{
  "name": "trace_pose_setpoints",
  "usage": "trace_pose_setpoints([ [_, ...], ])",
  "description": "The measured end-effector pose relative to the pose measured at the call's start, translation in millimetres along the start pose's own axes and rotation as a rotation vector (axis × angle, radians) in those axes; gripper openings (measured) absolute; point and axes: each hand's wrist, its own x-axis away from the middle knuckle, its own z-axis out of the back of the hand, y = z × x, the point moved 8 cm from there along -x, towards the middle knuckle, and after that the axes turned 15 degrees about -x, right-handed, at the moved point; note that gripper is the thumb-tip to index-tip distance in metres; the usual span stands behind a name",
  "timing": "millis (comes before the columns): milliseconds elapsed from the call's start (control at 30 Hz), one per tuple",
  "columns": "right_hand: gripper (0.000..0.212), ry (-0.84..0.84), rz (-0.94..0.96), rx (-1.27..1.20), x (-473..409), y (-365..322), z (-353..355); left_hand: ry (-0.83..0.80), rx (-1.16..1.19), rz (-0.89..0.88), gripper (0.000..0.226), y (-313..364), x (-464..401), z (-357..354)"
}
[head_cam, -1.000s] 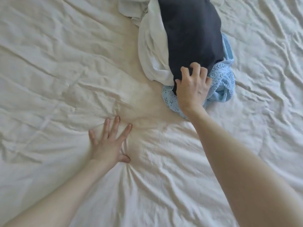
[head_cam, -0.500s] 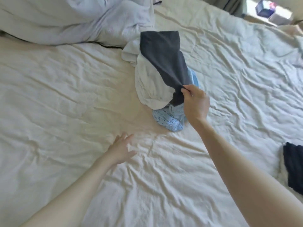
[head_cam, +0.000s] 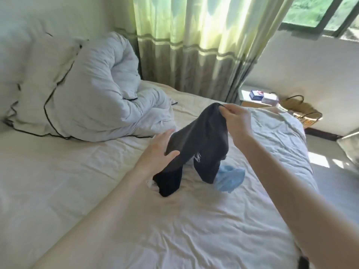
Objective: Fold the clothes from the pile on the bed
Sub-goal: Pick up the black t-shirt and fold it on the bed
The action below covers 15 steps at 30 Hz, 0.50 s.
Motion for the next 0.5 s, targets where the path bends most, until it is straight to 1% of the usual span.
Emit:
trace_pose_setpoints([
  [67,0.03,-0.046,0.041,-0.076,6,-48,1,0.008,-0.004,-0.035,0.08,28,4,16],
  [133,0.034,-0.119,0.06,-0.098,17,-89,-4,0.02,0.028,-0.035,0.088,58,9,31],
  [200,0.03,-0.215,0.067,-0.07,30,-118,-12,0.062,0.159,0.011,0.087,86,16,51],
  [267,0.025,-0.284,0.059,-0.05,44,-134,-18,0.148,0.332,0.035,0.074,109,26,74],
  [333,0.022,-0.32,0.055,-0.016,57,-143,-23,0.225,0.391,0.06,0.05,122,36,97],
  [400,0.019,-0.344,0.056,0.013,68,-148,-26,0.274,0.295,0.069,0.025,125,49,119],
  [433,0.019,-0.357,0.057,0.022,72,-150,-27,0.274,0.235,0.062,0.017,125,55,128],
  [500,0.021,-0.376,0.037,0.035,77,-151,-25,0.229,0.215,0.039,0.013,121,65,141],
])
